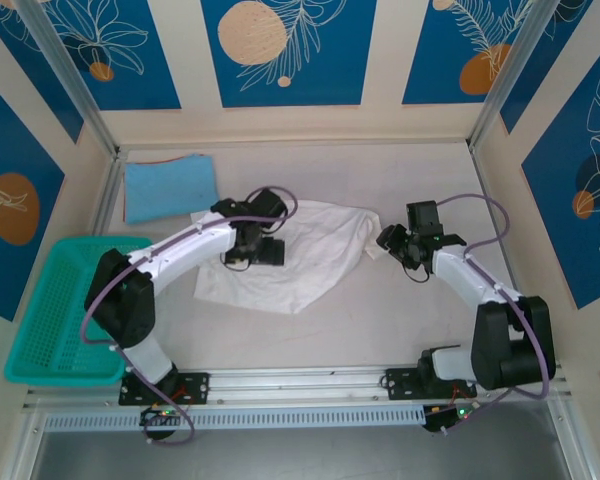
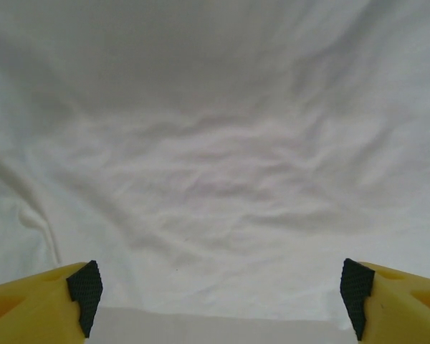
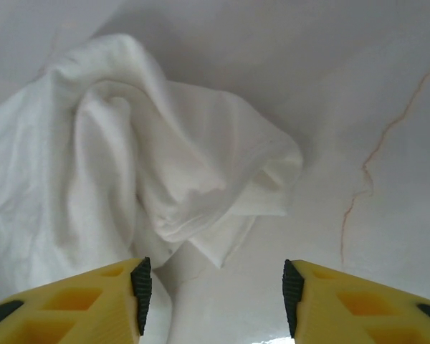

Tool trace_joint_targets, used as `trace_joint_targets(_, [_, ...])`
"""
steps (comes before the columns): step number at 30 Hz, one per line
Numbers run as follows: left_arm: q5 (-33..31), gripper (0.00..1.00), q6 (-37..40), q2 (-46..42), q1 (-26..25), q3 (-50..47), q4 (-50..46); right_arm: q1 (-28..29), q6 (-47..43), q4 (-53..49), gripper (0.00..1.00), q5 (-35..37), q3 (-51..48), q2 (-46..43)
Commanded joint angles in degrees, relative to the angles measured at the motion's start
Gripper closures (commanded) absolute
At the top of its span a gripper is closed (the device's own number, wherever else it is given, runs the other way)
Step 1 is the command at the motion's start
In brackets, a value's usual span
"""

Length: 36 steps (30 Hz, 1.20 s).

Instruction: Fold and stack the t-shirts

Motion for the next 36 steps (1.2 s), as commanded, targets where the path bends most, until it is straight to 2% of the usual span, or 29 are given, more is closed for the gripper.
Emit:
trace_joint_targets(1, [-6.01, 0.09, -3.40, -2.82, 0.82, -7.62, 2.89, -0.74, -0.86, -4.02, 0.47, -2.63, 2.84, 2.77])
trace_joint_targets(4, [-5.32, 0.07, -6.32, -7.16, 4.72, -16.64, 7.16, -1.13, -1.44, -5.17, 0.42, -2.66, 4.85, 5.85])
trace_joint_targets(8, [-1.37, 0.08, -8.53, -12.76, 11.08, -25.24, 13.09, -2.42, -1.95, -5.36, 0.43, -5.36, 6.80, 10.07])
trace_joint_targets(14, [0.61, 0.07, -4.94, -10.65, 16.31, -25.38, 16.39, -2.56, -3.50, -6.27, 0.47, -8.21, 10.30, 15.41])
trace_joint_targets(18, [3.18, 0.20, -3.99, -6.40, 16.67, -24.03, 17.46, -2.70, -3.78, -5.88, 0.53, -9.15, 10.51, 16.29])
trace_joint_targets(23, [-0.58, 0.27, -4.28, -5.82, 16.65, -24.40, 16.23, -3.13, -3.77, -5.47, 0.54, -9.74, 10.31, 16.43])
trace_joint_targets(27, [-3.01, 0.44, -3.92, -5.78, 16.56, -25.13, 15.68, -3.25, -4.03, -5.69, 0.60, -10.53, 10.94, 17.70])
trace_joint_targets(29, [-4.00, 0.64, -3.86, -5.98, 16.56, -25.22, 15.12, -3.33, -4.21, -5.74, 0.67, -10.89, 11.21, 18.09])
trace_joint_targets(32, [-5.03, 0.84, -3.95, -7.83, 16.61, -25.50, 14.52, -3.48, -4.21, -5.57, 0.75, -11.09, 11.12, 18.19])
trace_joint_targets(34, [-5.09, 0.97, -3.63, -9.67, 16.56, -25.44, 14.20, -3.57, -4.35, -5.39, 0.89, -11.63, 11.12, 18.35])
trace_joint_targets(36, [-4.50, 1.00, -3.30, -12.50, 16.56, -25.31, 13.95, -3.58, -4.42, -5.38, 0.99, -11.61, 10.91, 17.73])
